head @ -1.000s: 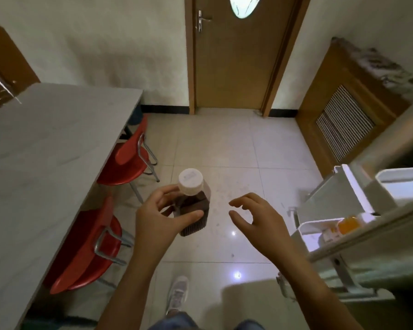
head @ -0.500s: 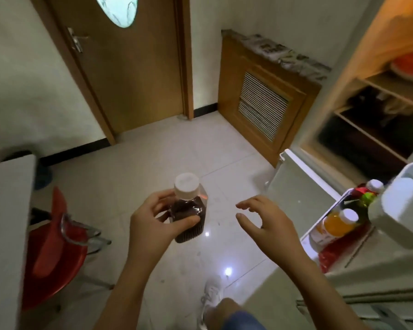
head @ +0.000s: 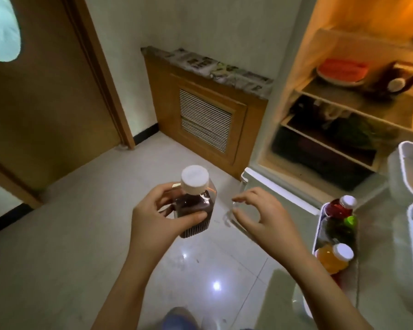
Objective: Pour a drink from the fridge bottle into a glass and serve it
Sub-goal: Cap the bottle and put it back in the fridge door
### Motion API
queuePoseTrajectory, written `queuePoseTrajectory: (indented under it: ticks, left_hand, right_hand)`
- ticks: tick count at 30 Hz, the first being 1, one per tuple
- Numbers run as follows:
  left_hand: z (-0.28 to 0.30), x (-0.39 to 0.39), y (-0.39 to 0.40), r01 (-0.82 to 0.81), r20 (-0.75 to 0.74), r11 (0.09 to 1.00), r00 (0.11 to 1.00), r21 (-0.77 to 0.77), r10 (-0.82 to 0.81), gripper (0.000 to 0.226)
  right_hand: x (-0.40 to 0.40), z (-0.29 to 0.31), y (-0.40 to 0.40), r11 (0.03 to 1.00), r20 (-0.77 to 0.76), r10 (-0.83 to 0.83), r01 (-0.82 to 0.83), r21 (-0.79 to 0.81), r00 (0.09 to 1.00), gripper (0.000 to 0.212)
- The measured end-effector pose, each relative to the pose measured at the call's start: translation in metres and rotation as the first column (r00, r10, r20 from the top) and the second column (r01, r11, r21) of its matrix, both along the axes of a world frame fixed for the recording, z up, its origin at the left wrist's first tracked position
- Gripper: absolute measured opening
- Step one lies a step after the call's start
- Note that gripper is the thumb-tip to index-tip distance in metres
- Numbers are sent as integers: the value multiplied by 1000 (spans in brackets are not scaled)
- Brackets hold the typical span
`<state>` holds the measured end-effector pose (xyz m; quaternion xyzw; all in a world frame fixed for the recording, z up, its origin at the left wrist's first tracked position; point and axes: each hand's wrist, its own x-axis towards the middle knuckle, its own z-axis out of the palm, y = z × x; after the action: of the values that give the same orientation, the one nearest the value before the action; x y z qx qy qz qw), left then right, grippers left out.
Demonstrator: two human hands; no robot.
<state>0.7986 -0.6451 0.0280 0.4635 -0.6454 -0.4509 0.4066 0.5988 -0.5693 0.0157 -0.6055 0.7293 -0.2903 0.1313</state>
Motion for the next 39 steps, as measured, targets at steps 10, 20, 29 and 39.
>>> queuePoseTrajectory:
  ticks: [10,20,29,39]
  left_hand:
    - [12,-92,-129,486,-52,874,872,-11,-486,60]
    - [54,-183,-180,899,-17,421,422,-119,-906,56]
    - [82,-247,-104,973,-120,14,-14,-232,-993,57]
    - [114,-318,-17,915,-124,-254,-305,-315,-944,61]
  right_hand:
    - [-29,24,-43,885,22,-459,460,-78,888,22]
    - [-9,37,-40,454,79,-882,883,-115,464,12]
    - [18,48,22,106,56,-991,977,-186,118,18]
    - [37,67,65,-162,-49,-983,960,-228,-177,23]
